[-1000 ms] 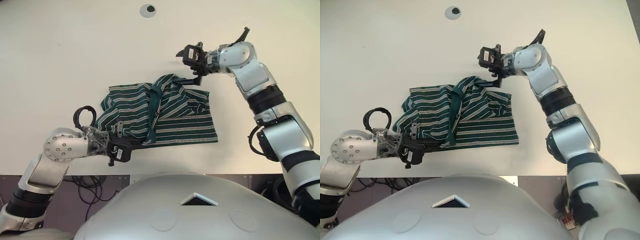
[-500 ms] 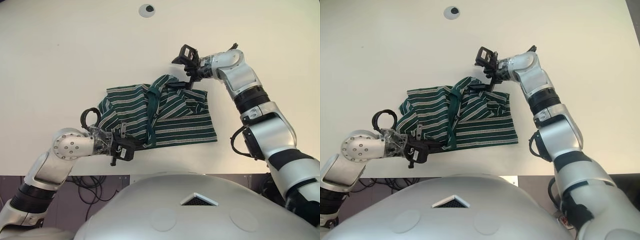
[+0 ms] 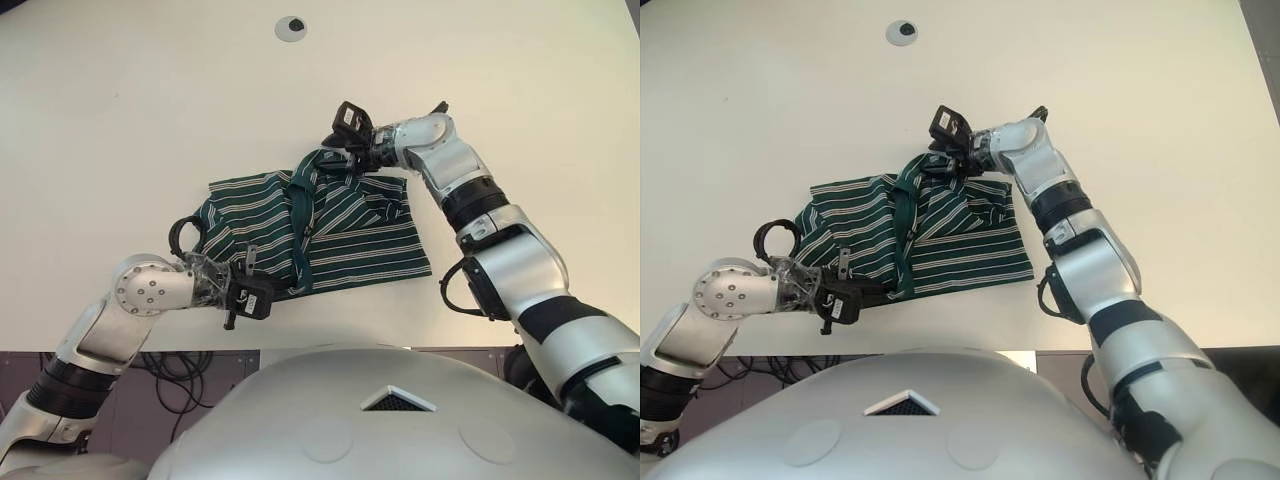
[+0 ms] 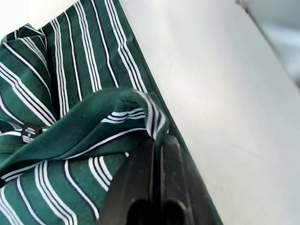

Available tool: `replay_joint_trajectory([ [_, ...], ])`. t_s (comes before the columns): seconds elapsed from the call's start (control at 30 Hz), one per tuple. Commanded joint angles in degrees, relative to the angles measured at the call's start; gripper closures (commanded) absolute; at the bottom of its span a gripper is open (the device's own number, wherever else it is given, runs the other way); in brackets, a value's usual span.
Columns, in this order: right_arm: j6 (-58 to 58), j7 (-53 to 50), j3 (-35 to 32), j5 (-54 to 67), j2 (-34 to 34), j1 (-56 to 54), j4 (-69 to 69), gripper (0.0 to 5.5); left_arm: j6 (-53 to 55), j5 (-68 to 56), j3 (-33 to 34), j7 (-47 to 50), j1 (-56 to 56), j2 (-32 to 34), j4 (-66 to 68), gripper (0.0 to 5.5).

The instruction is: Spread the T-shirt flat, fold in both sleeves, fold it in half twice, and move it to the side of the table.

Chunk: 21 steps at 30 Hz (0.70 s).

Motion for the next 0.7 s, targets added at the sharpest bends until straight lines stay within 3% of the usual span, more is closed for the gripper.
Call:
replay_joint_trajectory([
  [0.03, 1.2, -0.8, 4.9, -7.0, -3.4, 7.8, 2.1, 3.87, -0.3, 0.0, 0.0, 0.4, -0.8, 1.0, 0.7, 5.5],
  [0.3, -7.8, -4.4, 4.9, -7.8, -5.9, 9.9, -1.7, 5.24, -0.6, -0.4, 0.5, 0.8, -1.6, 0.9, 1.9, 5.5],
  [0.47, -8.9, -7.3, -2.5, -2.7, -8.6, 14.1, -11.6, 5.5, -0.8, -2.4, 2.8, 1.7, -1.2, 1.3, 1.9, 5.5],
  [0.7, -2.4, -5.9, -19.0, 13.8, -13.0, 22.8, -32.5, 5.5, 1.0, -10.8, 8.4, 2.9, -0.4, 0.7, -0.4, 5.5],
])
